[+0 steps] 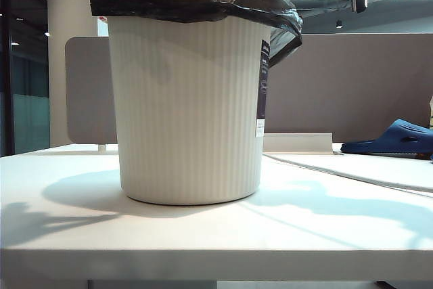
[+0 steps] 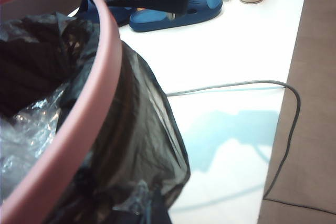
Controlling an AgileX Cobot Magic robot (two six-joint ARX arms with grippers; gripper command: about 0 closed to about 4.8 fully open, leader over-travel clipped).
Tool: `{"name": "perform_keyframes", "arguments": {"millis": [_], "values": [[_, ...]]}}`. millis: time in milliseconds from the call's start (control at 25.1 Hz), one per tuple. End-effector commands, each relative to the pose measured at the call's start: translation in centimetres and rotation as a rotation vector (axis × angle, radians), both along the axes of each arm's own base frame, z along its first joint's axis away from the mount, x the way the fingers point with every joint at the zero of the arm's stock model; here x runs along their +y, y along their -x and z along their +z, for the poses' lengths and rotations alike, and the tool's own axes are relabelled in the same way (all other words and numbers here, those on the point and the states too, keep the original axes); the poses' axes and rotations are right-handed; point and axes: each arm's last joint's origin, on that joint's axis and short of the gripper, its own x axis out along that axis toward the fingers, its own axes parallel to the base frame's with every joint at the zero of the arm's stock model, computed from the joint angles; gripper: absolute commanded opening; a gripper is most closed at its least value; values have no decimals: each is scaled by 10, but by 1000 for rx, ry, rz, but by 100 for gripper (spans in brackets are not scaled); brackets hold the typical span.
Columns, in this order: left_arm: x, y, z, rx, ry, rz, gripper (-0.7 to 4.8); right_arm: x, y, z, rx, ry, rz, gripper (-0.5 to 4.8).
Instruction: Open the ring lid of the trash can, pull out the black garbage bag inside, and place it on the table.
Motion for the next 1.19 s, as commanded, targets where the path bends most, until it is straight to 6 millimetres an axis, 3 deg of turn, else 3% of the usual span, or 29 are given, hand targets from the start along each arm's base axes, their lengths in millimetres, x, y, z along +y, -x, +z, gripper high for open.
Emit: {"name": "perform_keyframes", "arguments": {"millis": [40, 438, 796, 1193], "values": [[-3, -3, 4, -36, 25, -10, -6, 0, 1, 8, -40, -36, 7, 211], [-4, -4, 9, -79, 65, -30, -6, 0, 1, 13, -50, -72, 9, 211], [-4, -6, 12, -152, 50, 11, -6, 21, 0, 12, -49, -84, 47, 211], [-4, -7, 12, -183, 36, 33, -6, 39, -6, 24, -75, -110, 83, 211]]}}
